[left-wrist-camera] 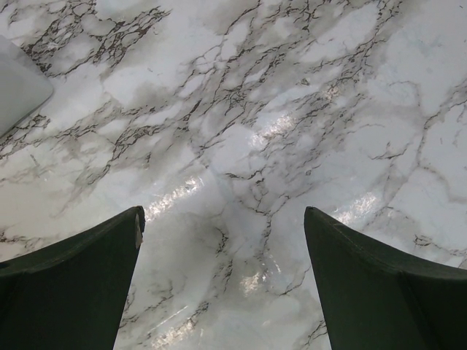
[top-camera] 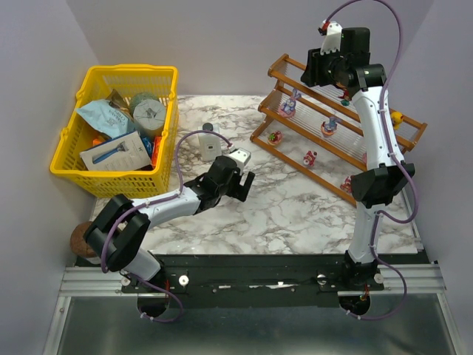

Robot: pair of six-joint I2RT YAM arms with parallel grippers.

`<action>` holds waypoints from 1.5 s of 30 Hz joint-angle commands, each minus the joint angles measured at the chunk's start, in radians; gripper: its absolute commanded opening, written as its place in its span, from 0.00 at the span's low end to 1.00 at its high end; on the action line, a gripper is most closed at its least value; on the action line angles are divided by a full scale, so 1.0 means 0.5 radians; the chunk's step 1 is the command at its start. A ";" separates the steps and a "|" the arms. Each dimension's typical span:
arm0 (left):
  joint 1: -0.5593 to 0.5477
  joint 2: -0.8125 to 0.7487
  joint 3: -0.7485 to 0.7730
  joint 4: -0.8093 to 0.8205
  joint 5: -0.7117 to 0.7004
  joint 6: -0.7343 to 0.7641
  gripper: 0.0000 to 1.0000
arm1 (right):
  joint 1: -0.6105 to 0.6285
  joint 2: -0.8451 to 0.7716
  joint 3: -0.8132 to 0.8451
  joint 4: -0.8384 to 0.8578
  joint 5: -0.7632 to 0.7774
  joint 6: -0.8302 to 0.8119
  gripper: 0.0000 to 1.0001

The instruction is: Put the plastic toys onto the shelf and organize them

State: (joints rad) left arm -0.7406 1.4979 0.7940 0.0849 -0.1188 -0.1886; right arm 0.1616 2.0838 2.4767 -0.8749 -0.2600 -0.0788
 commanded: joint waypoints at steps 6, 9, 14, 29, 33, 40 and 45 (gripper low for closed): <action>0.027 -0.011 0.032 0.011 -0.014 -0.034 0.99 | -0.016 0.042 0.032 0.081 0.008 0.010 0.59; 0.030 -0.011 0.035 0.008 -0.017 -0.034 0.99 | -0.013 0.045 0.029 0.087 0.023 0.007 0.60; 0.036 -0.014 0.035 0.002 -0.026 -0.034 0.99 | -0.013 0.045 0.026 0.099 0.041 -0.002 0.60; 0.052 -0.017 0.038 -0.001 -0.020 -0.040 0.99 | -0.013 0.039 0.004 0.185 0.005 0.010 0.51; 0.058 -0.014 0.041 -0.001 -0.017 -0.040 0.99 | -0.016 0.045 -0.002 0.185 -0.005 0.007 0.50; 0.067 -0.011 0.050 -0.004 -0.014 -0.040 0.99 | -0.013 0.051 -0.029 0.194 -0.017 -0.002 0.43; 0.076 -0.011 0.050 -0.010 -0.011 -0.040 0.99 | -0.016 0.051 -0.063 0.231 -0.044 -0.011 0.38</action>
State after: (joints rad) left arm -0.7116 1.4982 0.7944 0.0799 -0.1188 -0.2066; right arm 0.1616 2.0838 2.4668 -0.7883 -0.2543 -0.0723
